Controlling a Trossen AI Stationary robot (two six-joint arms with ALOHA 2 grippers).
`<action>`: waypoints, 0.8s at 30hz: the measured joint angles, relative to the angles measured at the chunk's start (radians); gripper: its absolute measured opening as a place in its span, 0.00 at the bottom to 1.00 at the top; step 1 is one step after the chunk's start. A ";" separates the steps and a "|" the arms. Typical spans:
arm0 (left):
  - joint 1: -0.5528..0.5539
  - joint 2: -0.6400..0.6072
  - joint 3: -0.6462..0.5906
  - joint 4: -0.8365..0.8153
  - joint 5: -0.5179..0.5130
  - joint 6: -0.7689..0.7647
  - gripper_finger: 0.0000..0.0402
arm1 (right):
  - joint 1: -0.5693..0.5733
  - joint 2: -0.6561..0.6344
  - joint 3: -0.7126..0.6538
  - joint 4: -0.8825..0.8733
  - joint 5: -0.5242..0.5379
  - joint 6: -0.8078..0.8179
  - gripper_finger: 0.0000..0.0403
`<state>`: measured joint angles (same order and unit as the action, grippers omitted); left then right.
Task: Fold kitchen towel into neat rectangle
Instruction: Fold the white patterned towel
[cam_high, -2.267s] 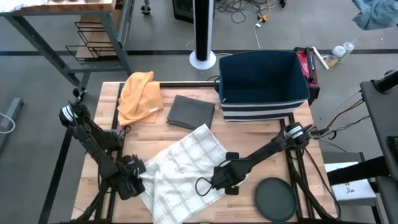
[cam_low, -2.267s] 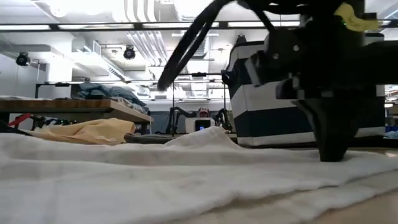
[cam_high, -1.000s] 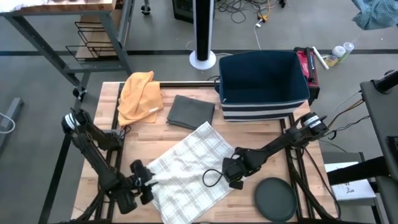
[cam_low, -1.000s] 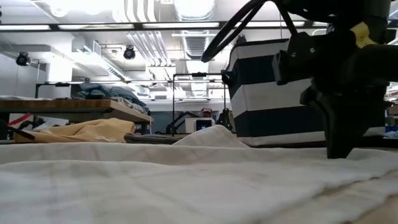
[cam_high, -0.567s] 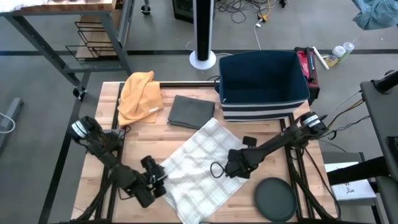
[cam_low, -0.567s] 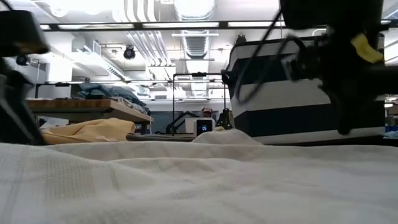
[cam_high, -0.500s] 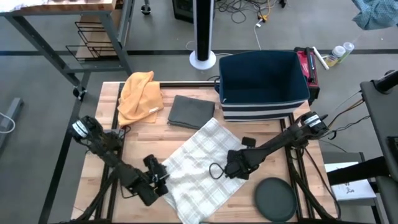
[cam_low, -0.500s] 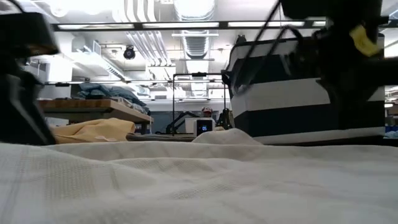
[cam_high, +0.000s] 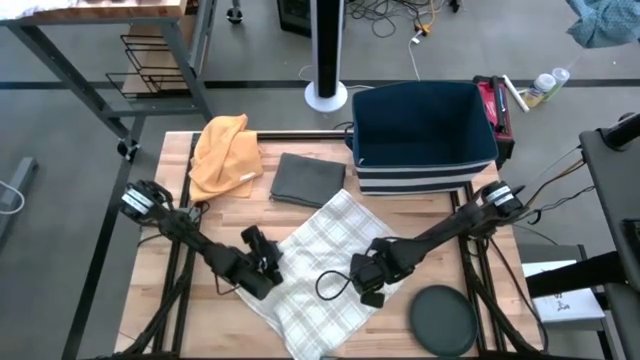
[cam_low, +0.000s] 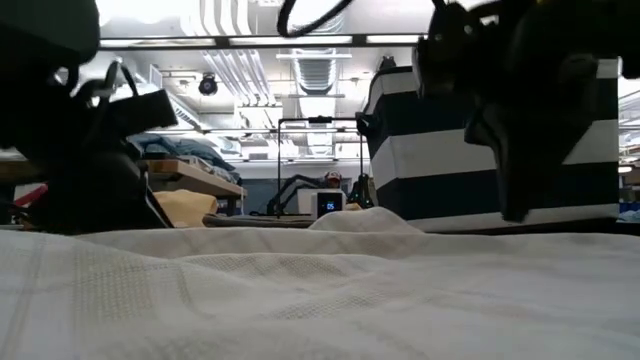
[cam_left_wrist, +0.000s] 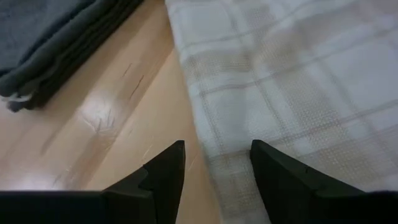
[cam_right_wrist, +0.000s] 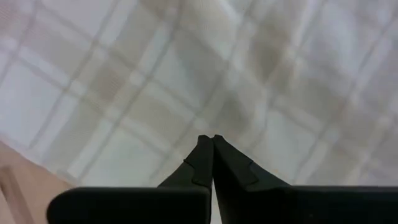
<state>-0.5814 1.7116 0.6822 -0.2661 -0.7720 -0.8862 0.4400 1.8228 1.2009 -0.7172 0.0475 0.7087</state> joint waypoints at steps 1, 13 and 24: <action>0.000 -0.003 -0.019 0.027 0.005 -0.002 0.44 | 0.001 0.008 -0.005 0.014 -0.013 0.003 0.00; -0.256 -0.103 -0.068 -0.211 0.124 -0.497 0.40 | -0.089 0.060 -0.044 0.168 0.050 -0.089 0.00; -0.533 -0.080 -0.016 -0.197 0.009 -0.822 0.40 | -0.241 0.121 -0.031 0.454 0.134 -0.279 0.00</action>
<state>-1.1147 1.6317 0.6660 -0.4635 -0.7635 -1.7085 0.1987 1.9443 1.1703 -0.2637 0.1819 0.4301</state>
